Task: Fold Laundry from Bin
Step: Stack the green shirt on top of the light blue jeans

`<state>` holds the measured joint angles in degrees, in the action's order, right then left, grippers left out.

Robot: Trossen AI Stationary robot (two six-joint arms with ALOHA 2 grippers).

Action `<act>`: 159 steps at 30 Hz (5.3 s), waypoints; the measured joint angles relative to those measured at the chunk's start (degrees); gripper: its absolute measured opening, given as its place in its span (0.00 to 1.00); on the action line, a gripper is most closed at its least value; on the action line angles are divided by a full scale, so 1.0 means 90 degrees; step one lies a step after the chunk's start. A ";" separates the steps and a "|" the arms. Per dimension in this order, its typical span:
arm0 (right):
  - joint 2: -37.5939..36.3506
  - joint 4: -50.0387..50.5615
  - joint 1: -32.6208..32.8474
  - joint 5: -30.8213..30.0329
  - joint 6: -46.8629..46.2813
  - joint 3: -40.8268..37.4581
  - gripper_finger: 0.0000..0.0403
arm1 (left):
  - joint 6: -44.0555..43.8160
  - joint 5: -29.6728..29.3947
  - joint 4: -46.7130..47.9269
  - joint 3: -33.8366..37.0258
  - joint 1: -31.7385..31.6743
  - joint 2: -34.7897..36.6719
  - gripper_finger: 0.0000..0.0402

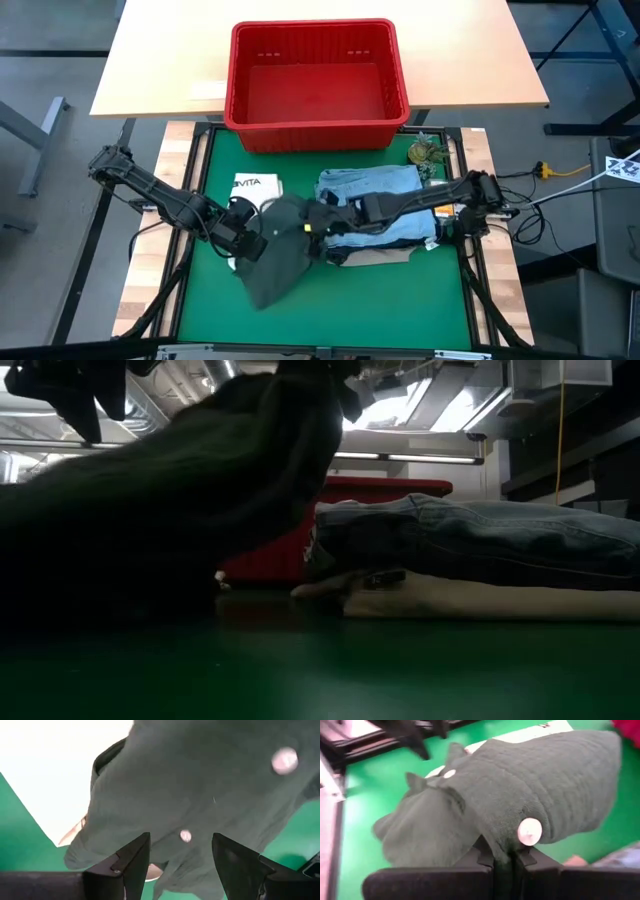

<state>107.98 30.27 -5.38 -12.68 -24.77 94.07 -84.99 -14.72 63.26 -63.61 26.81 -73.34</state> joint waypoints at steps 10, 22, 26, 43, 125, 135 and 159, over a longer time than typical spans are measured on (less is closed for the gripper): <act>-0.0015 0.1382 -0.0574 -0.0020 0.0123 0.0659 0.04 | 0.0043 -0.0151 0.0002 0.0000 -0.0002 0.0000 0.48; -0.0614 0.2772 -0.0889 -0.0171 0.0303 0.1005 0.04 | 0.1194 -0.0655 0.0005 0.0000 -0.0170 0.0000 0.48; -0.0848 0.3433 -0.1090 -0.0380 0.0091 0.1005 0.04 | 0.1511 -0.0687 0.0005 0.0000 -0.0302 0.0000 0.48; -0.2045 0.3711 -0.1326 -0.0309 -0.0479 0.1000 0.04 | 0.3516 -0.0867 -0.0565 0.0000 -0.1290 0.0000 0.48; -0.4743 0.4904 -0.1322 0.0030 -0.1870 -0.4110 0.04 | 0.6117 -0.0662 -0.6702 -0.0002 -0.2028 -0.3067 0.15; -0.5029 0.4926 -0.1319 0.0063 -0.1744 -0.4110 0.04 | 0.5956 -0.0767 -0.5759 0.0000 -0.1957 -0.2622 0.01; -0.6052 0.4871 -0.1322 0.0198 -0.1940 -0.4397 0.04 | 0.5508 -0.0204 -0.4746 -0.0002 -0.1821 -0.2499 0.22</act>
<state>53.52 74.11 -17.28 -10.90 -42.24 54.50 -35.42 -16.56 20.55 -63.64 10.41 -95.83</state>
